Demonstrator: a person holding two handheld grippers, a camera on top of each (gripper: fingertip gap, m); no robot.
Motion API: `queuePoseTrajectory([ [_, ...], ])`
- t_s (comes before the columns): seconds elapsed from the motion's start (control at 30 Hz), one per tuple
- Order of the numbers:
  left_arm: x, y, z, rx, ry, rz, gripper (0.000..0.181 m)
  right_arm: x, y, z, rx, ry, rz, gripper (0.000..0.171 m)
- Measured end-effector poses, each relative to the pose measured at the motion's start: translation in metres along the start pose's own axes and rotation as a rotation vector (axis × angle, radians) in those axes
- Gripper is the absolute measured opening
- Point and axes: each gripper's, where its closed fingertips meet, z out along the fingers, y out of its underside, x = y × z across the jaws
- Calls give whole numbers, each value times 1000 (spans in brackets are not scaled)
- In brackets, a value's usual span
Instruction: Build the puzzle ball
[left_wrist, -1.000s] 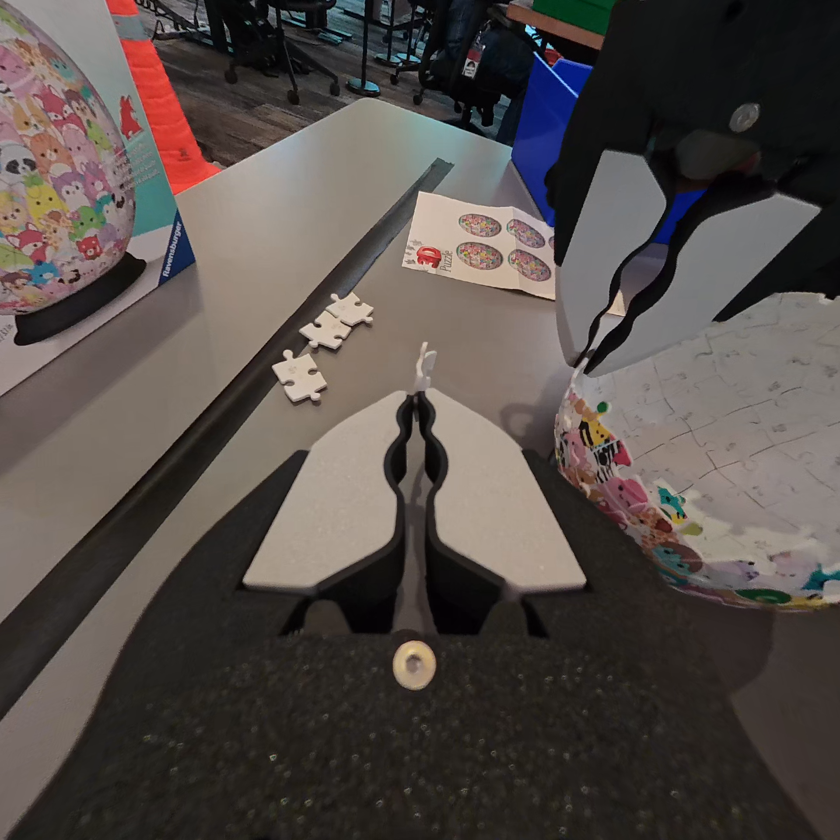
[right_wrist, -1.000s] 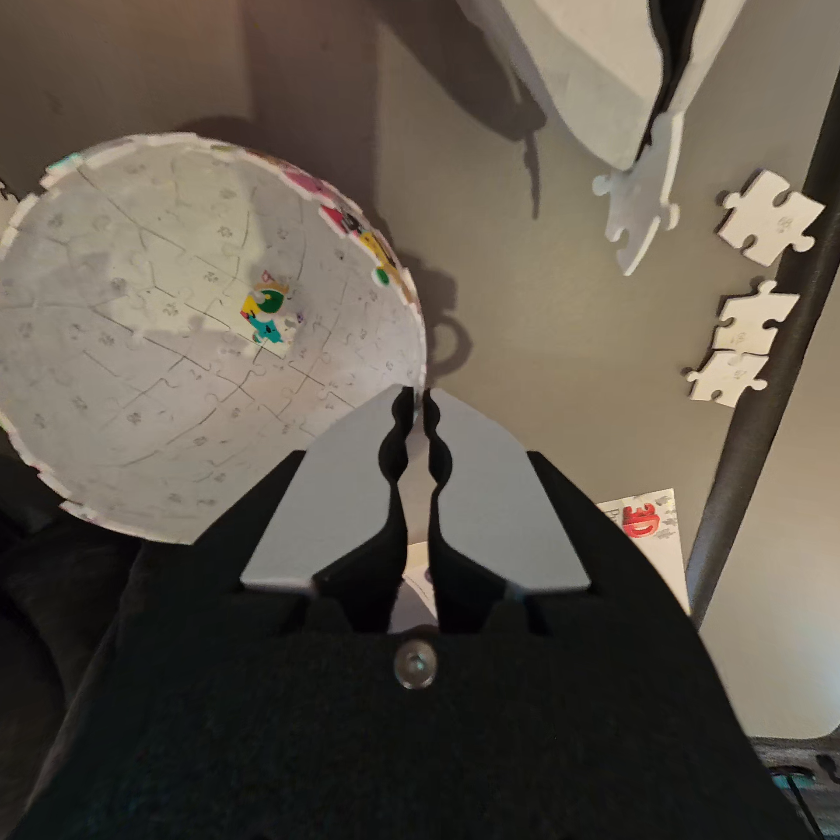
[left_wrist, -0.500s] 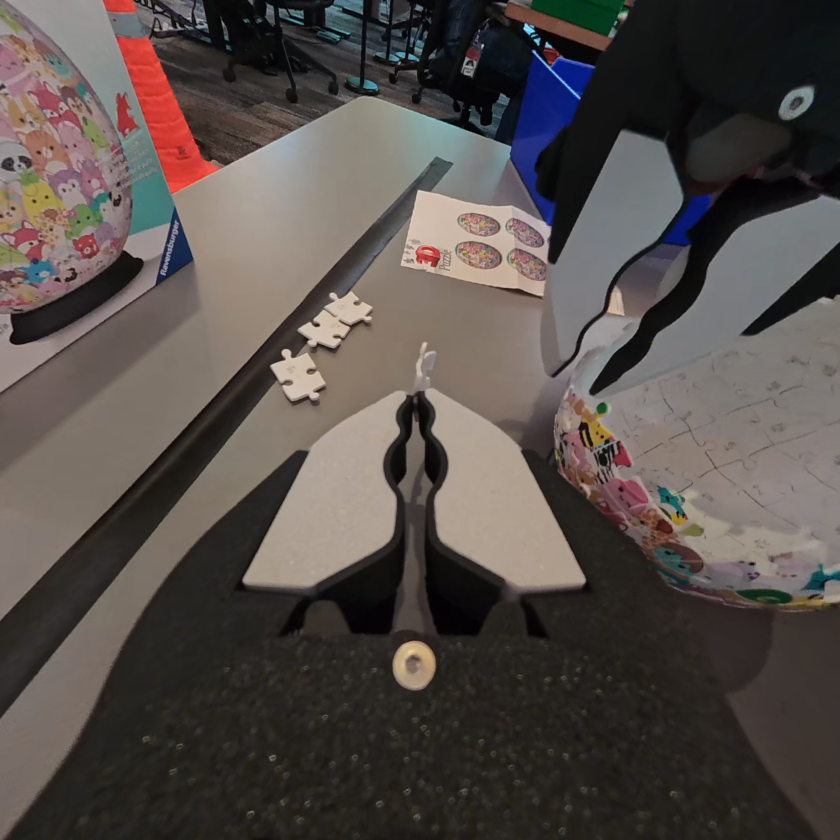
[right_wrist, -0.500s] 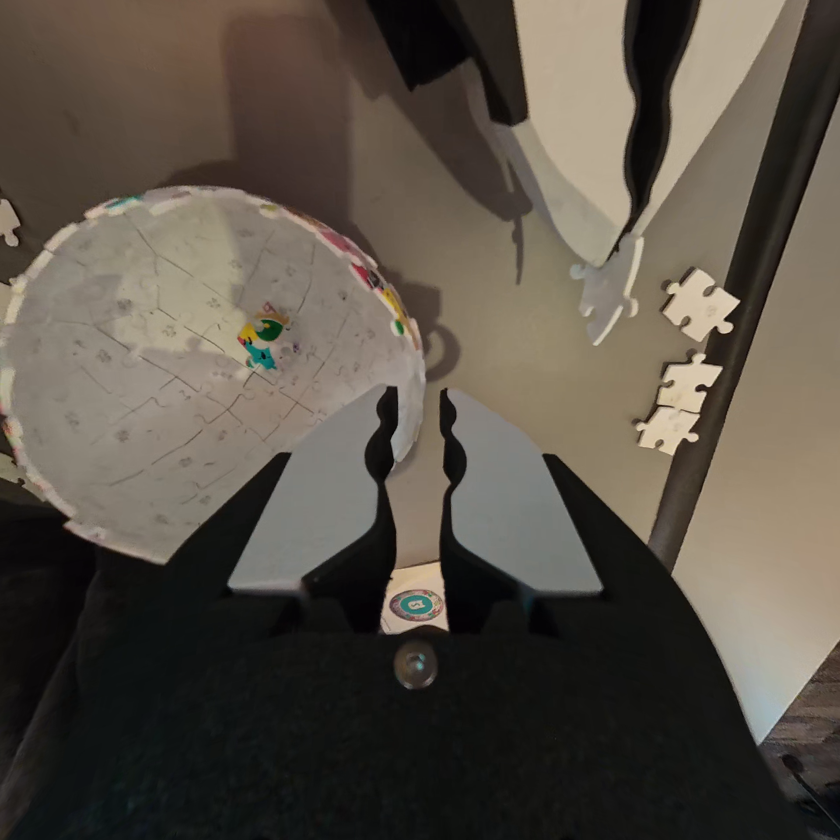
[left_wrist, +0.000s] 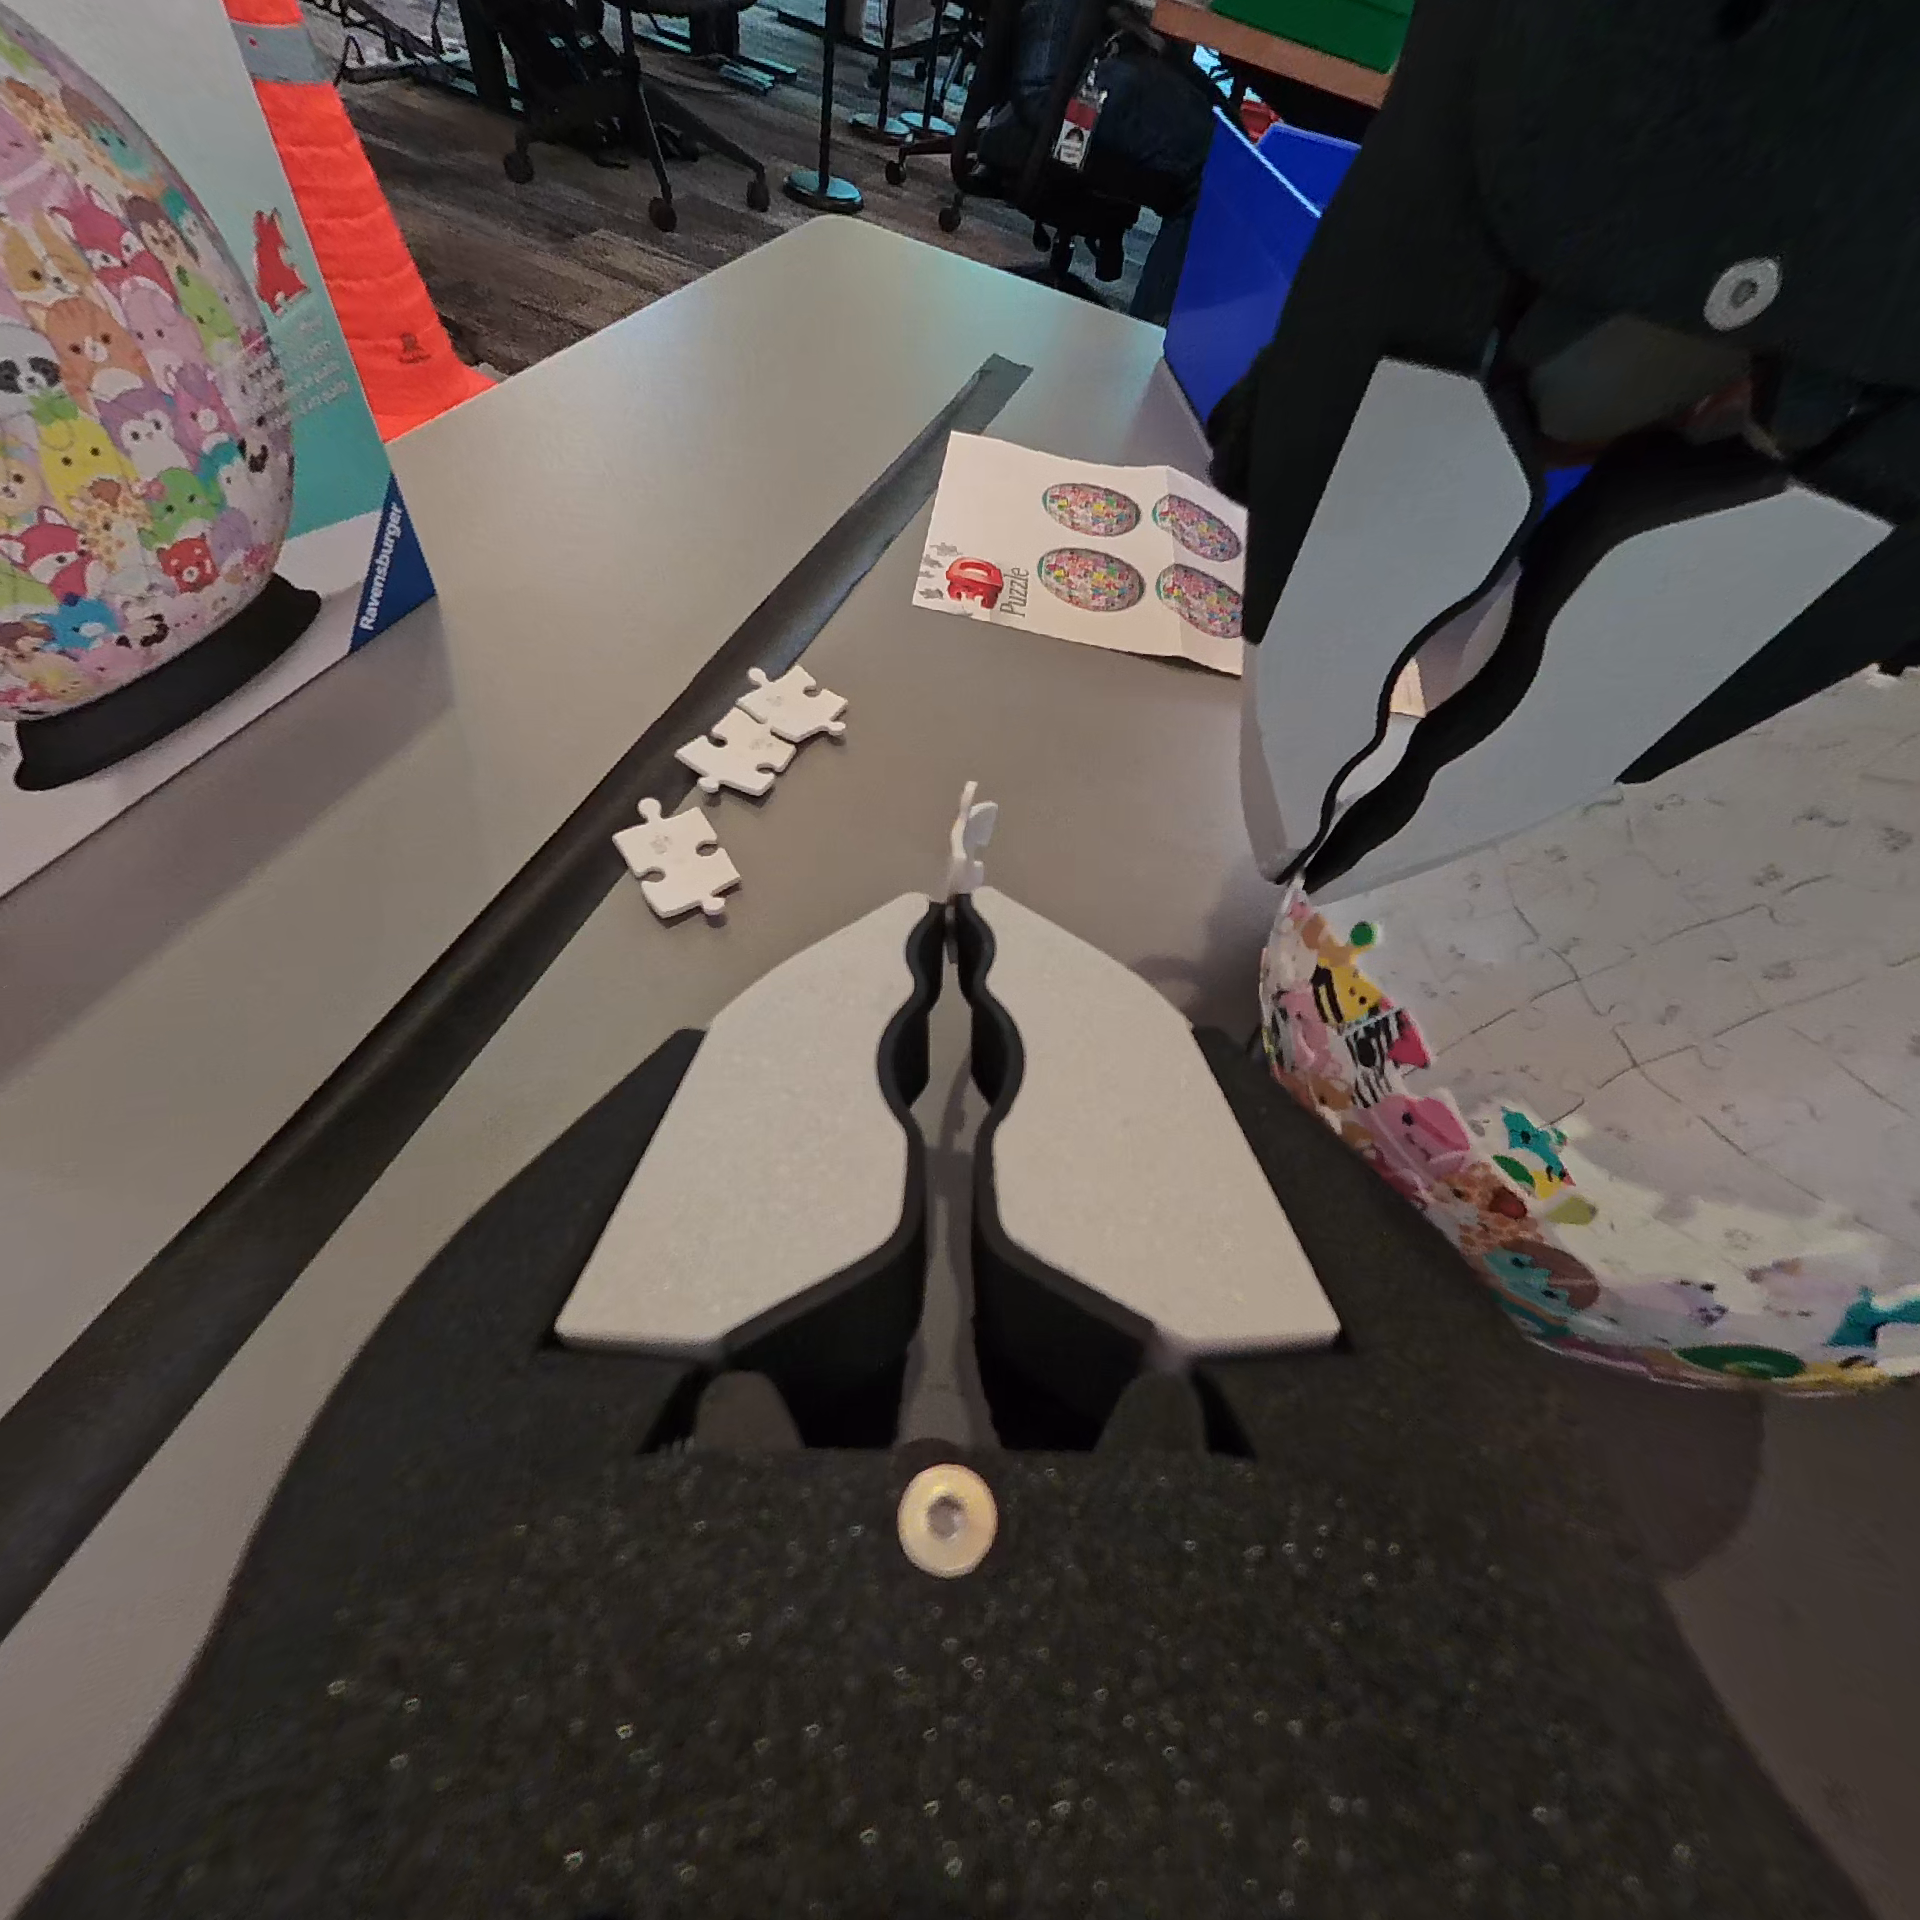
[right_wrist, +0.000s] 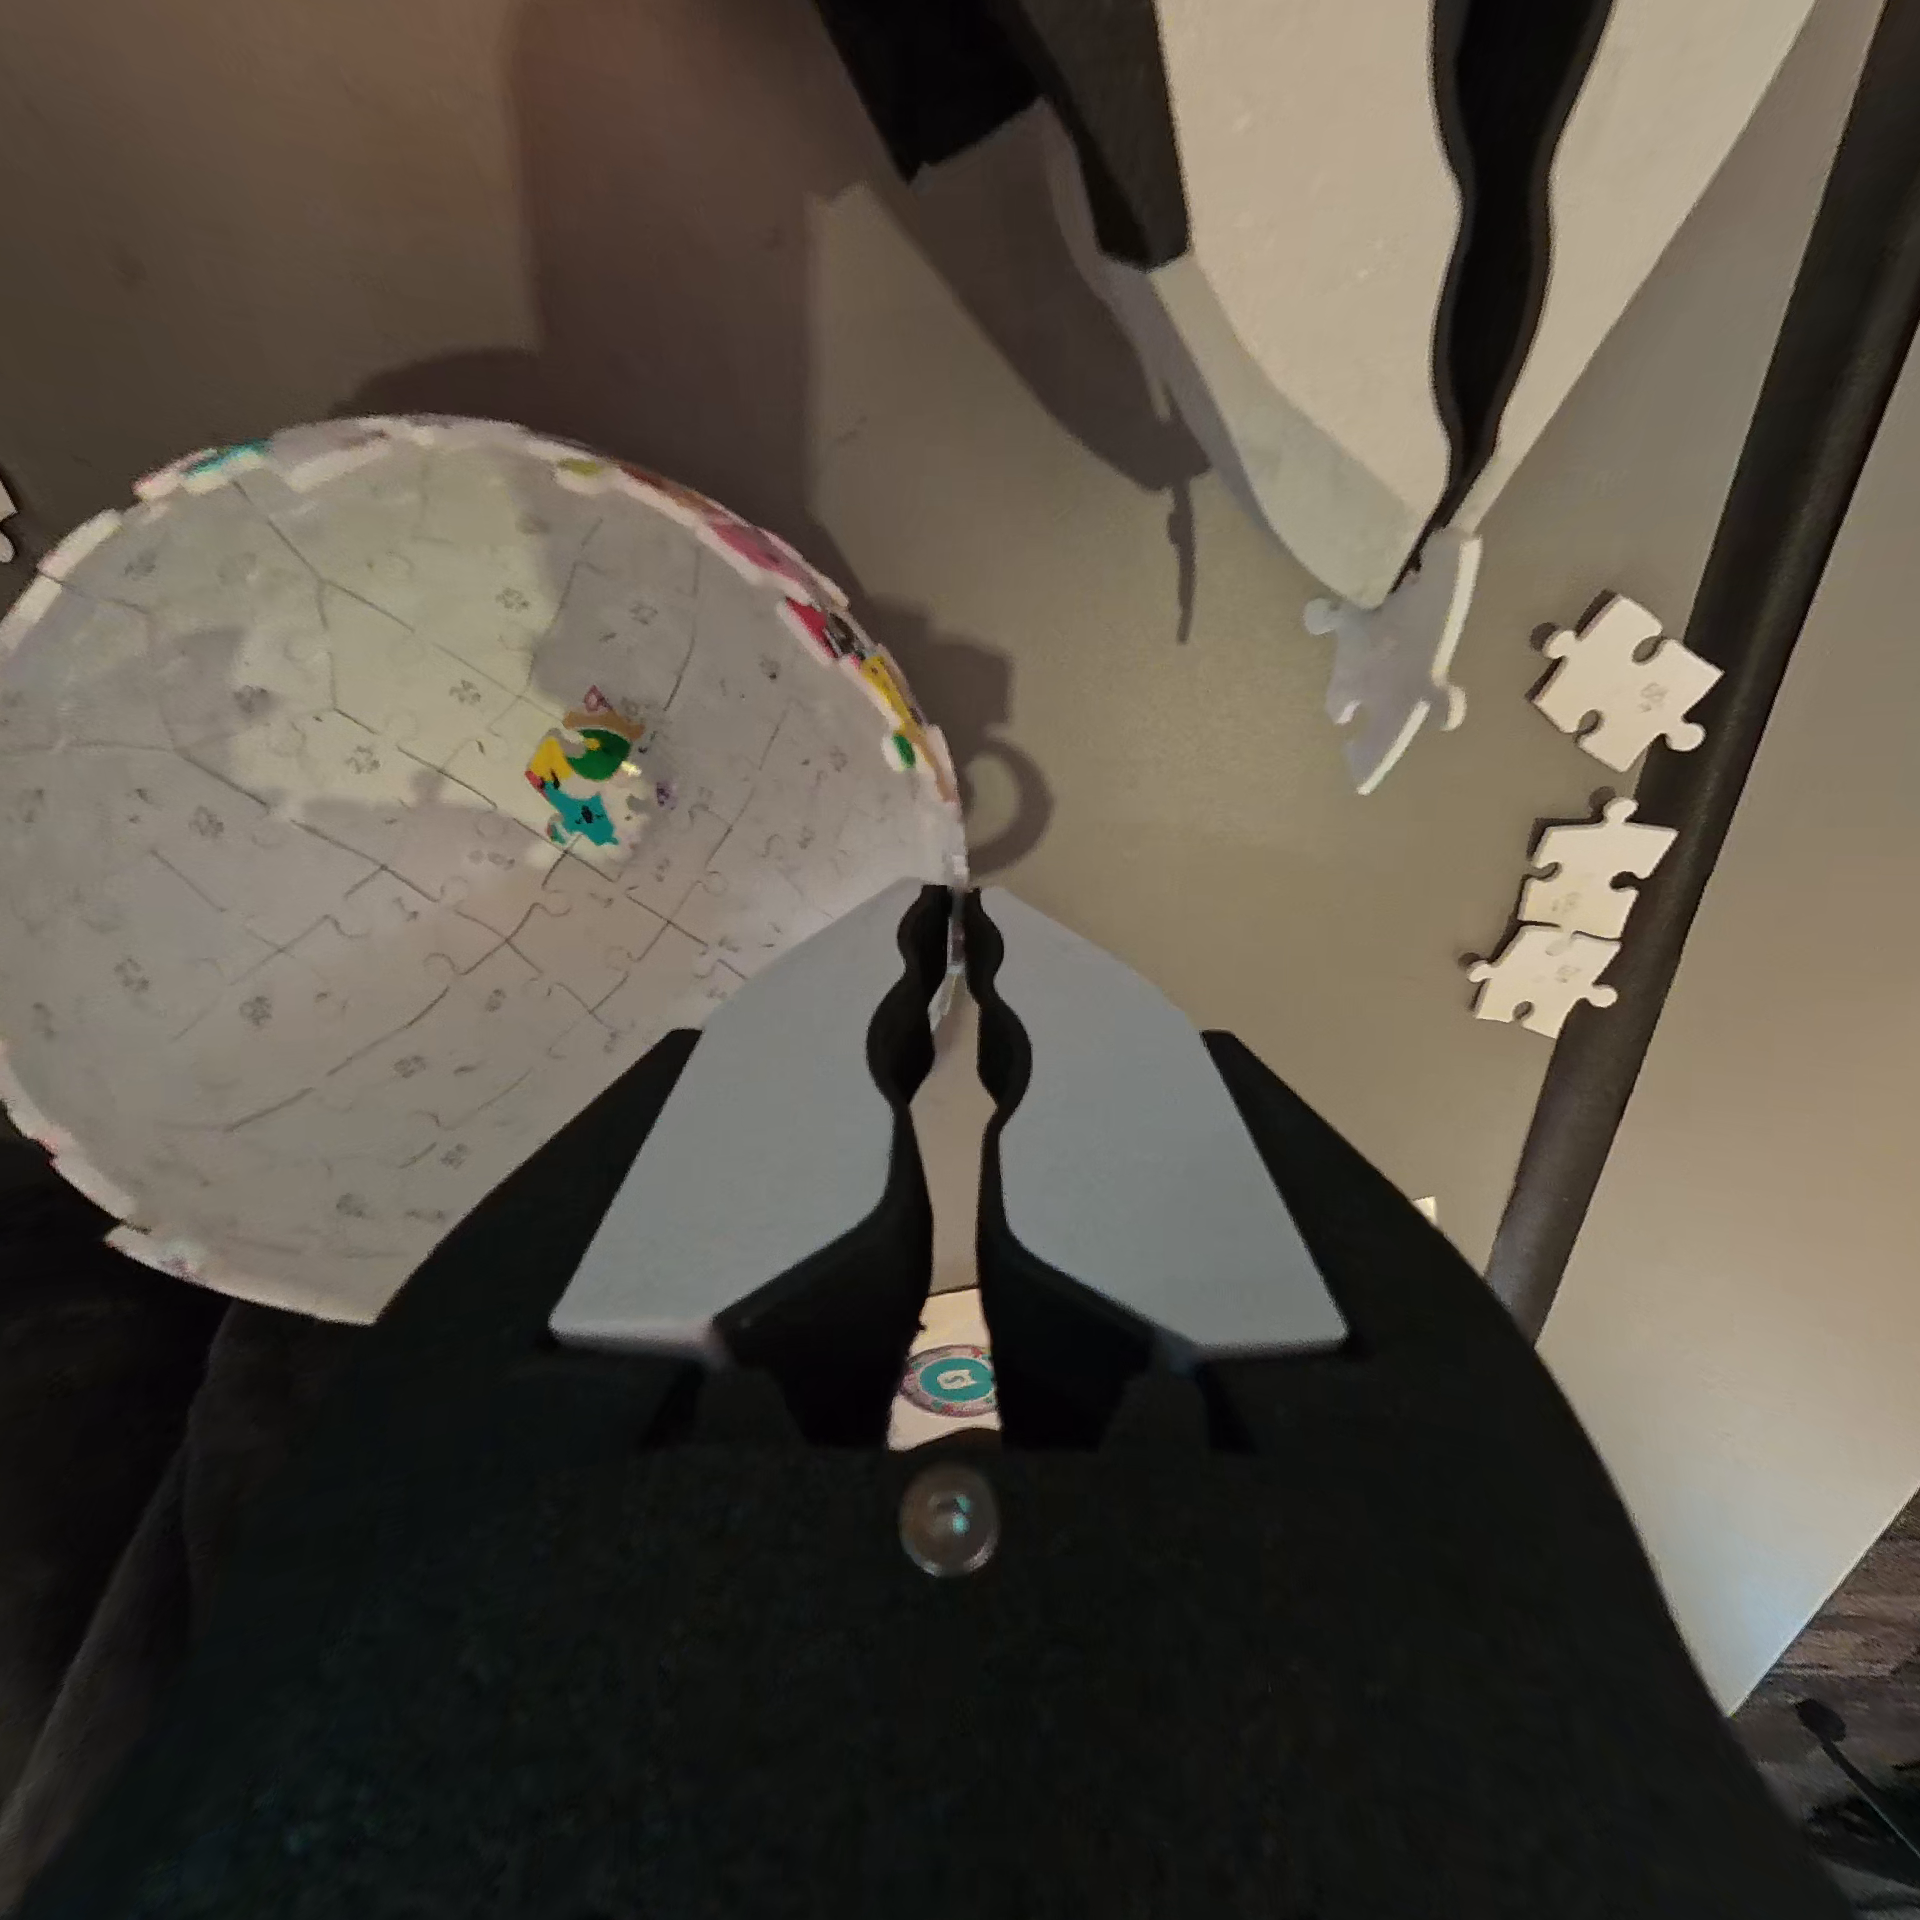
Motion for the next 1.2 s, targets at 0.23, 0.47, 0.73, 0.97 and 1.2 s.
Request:
queuePoseTrajectory([
  [0.23,15,-24,-12,78,29,24,2,14,-15,-43,240,131,-82,22],
  [0.47,33,-38,-15,119,70,49,2,41,-35,-79,550,241,-95,16],
  [0.73,39,-38,-12,124,81,52,2,35,-33,-60,497,182,-132,3],
  [0.97,33,-46,-22,237,190,-51,13,14,-15,-80,564,159,-122,2],
  [1.2,44,-8,15,4,313,-27,17,2,-10,-50,488,91,-117,2],
])
